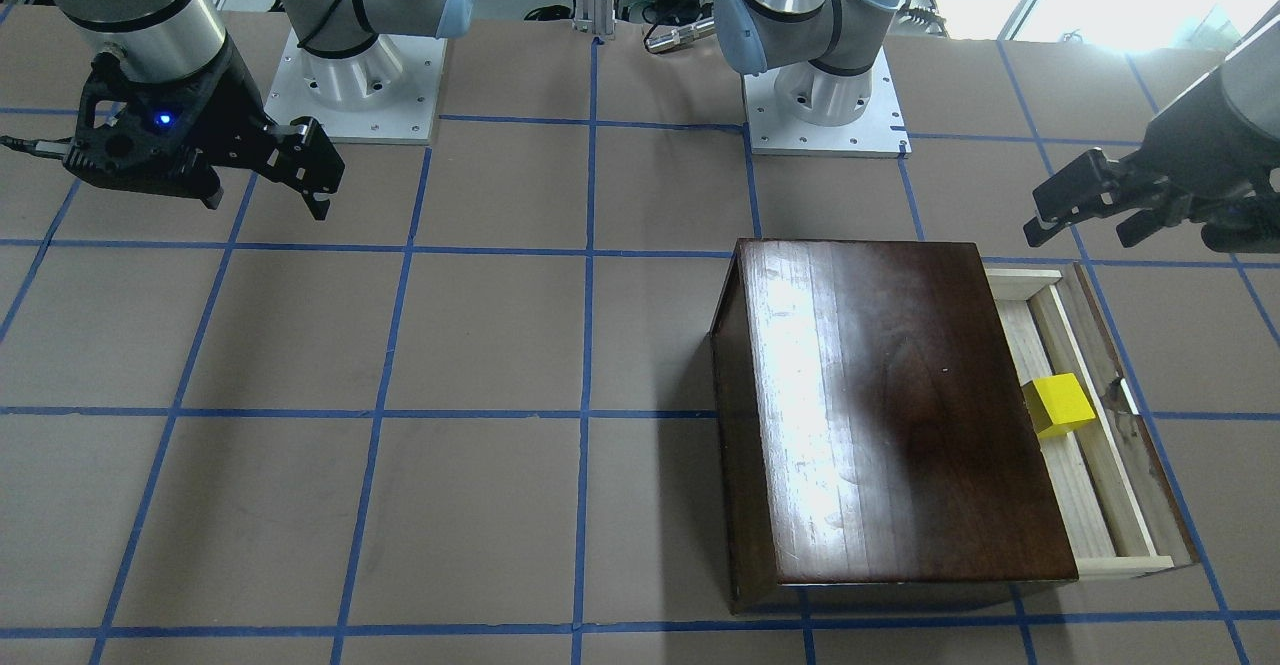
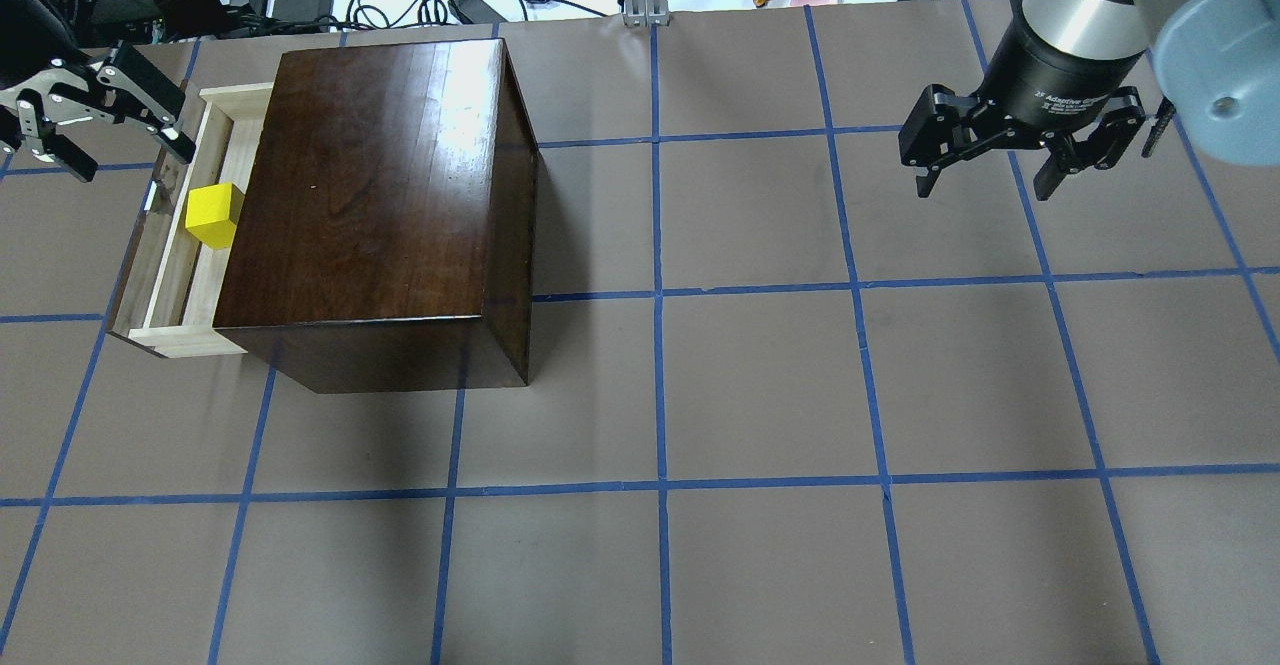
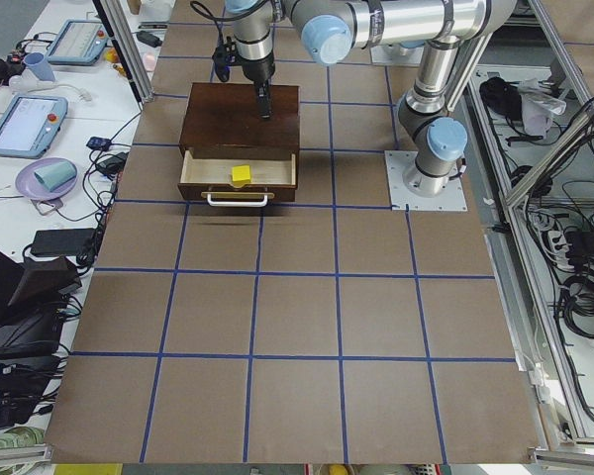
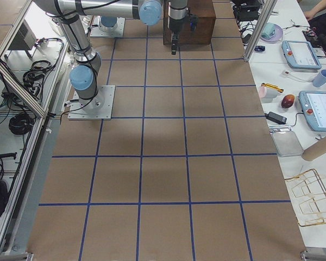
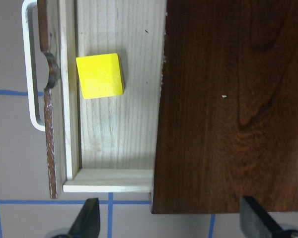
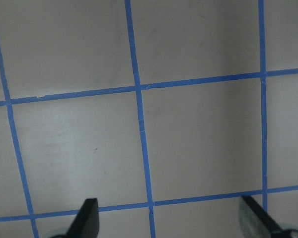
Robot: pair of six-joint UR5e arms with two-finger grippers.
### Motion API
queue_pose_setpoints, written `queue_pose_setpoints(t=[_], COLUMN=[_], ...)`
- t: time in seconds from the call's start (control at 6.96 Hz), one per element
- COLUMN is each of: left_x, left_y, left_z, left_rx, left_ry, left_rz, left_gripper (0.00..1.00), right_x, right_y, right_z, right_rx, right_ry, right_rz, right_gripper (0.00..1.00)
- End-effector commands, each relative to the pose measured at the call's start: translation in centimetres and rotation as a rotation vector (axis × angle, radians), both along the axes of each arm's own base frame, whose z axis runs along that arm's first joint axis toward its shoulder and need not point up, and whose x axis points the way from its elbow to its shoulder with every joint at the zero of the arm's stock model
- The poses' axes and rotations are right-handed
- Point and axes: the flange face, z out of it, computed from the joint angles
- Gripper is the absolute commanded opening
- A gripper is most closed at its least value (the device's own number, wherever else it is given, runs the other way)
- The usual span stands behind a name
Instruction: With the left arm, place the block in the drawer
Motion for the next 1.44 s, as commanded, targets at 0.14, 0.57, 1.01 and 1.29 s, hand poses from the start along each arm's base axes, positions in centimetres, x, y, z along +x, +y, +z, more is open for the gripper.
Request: queue_pose_setpoints(t=[0.14,0.57,1.01,1.29], left_x=[-10.1,-13.9,-13.4,-13.4], left_y=[-0.4,0.2,-0.8,-0.7], left_z=[-0.6,-1.1,-0.9,-0.8], left_rx=[-0.015,-0.035,-0.091,-0.092], left_ry=[-0.038,-0.059,-0.111,-0.11], left_rz=[-0.094,-0.125,-0.115,-0.111], left_gripper=[1.0,1.0,1.0,1.0], right_x=[0.0,0.0,0.0,0.0], right_y=[0.0,0.0,0.0,0.0], right_z=[0.0,0.0,0.0,0.0], right_rx=[0.0,0.0,0.0,0.0], right_ry=[0.0,0.0,0.0,0.0], right_rz=[0.0,0.0,0.0,0.0], right_gripper=[1.0,1.0,1.0,1.0])
